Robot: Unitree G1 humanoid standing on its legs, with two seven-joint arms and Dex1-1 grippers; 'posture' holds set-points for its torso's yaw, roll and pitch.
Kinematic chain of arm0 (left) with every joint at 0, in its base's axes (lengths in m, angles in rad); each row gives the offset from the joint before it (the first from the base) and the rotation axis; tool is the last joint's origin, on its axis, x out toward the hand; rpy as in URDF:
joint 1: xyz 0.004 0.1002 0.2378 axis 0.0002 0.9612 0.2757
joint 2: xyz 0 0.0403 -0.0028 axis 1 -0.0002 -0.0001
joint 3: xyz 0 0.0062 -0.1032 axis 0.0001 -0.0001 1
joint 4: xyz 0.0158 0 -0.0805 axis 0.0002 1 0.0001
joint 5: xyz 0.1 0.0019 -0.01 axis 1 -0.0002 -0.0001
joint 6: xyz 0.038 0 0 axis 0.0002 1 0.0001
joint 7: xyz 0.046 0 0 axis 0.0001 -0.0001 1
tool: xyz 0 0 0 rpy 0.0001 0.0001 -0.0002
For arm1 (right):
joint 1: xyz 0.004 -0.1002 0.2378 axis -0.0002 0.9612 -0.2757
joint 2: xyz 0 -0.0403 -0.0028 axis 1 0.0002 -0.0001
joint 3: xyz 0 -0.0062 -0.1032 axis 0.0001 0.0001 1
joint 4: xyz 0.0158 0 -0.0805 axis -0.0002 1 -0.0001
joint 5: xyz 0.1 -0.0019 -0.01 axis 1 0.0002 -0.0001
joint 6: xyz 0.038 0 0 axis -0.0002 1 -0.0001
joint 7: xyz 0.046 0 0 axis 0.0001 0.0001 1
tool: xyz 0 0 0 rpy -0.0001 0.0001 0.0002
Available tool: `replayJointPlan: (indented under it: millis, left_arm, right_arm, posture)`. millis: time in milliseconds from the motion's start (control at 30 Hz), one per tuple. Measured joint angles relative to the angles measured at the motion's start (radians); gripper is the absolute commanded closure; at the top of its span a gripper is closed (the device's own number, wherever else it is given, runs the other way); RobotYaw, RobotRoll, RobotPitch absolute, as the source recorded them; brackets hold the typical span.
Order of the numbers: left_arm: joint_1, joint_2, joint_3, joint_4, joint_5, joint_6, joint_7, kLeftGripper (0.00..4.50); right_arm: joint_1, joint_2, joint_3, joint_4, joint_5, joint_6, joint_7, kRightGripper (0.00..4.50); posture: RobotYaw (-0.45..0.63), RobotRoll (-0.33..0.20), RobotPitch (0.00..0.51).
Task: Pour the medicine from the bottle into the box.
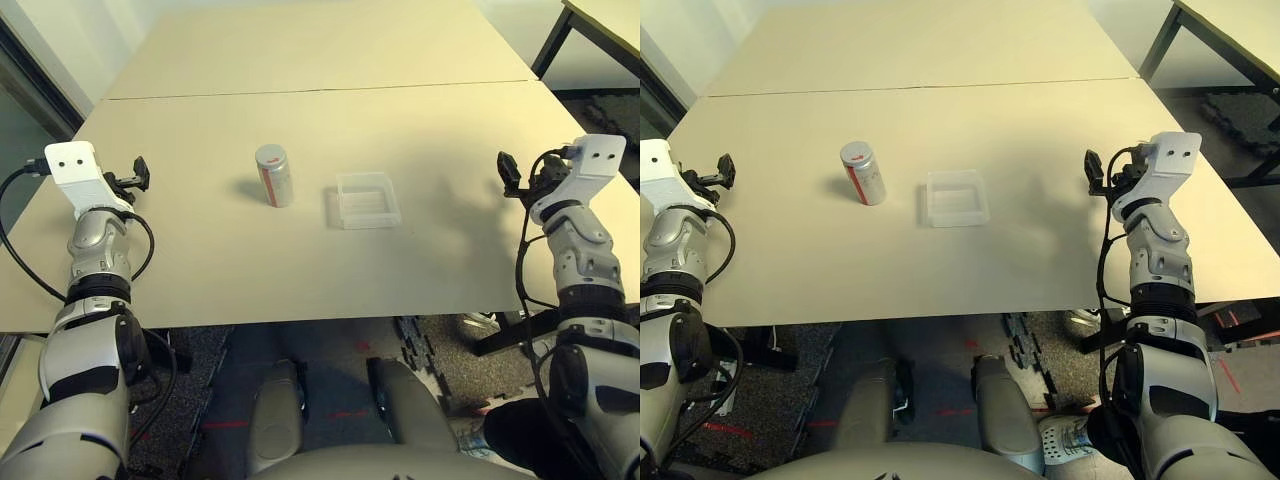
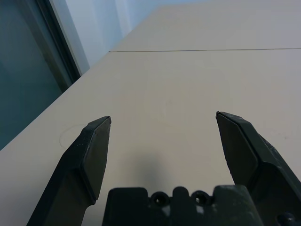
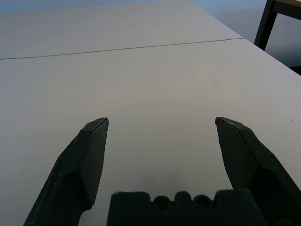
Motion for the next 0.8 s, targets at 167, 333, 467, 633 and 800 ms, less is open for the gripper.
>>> replayJointPlan:
  millis: [167,333,467,633,800]
  left_arm:
    - [-0.013,0.000,0.000,0.024,0.005,-0.004,0.000,0.01]
    - [-0.044,-0.008,-0.011,0.037,0.011,-0.006,-0.030,0.01]
    - [-0.037,-0.014,-0.052,-0.018,0.010,0.012,-0.174,0.01]
    - [0.040,0.011,-0.107,-0.224,-0.013,0.113,-0.432,0.01]
    - [0.141,0.087,-0.118,-0.480,-0.077,0.321,-0.604,0.01]
  right_arm:
    - [-0.002,0.000,0.001,-0.001,0.000,-0.002,0.000,0.00]
    - [-0.013,-0.002,0.002,-0.022,0.001,0.000,0.005,0.00]
    - [-0.011,-0.031,0.001,-0.053,0.008,0.040,0.024,0.00]
    - [0.010,-0.084,0.029,-0.172,0.026,0.171,0.097,0.00]
    - [0.083,-0.141,0.090,-0.353,0.059,0.381,0.209,0.00]
  posture:
    - [-0.07,0.000,0.143]
    - [-0.09,0.000,0.136]
    - [-0.08,0.000,0.138]
    - [-0.07,0.000,0.133]
    - [-0.06,0.000,0.126]
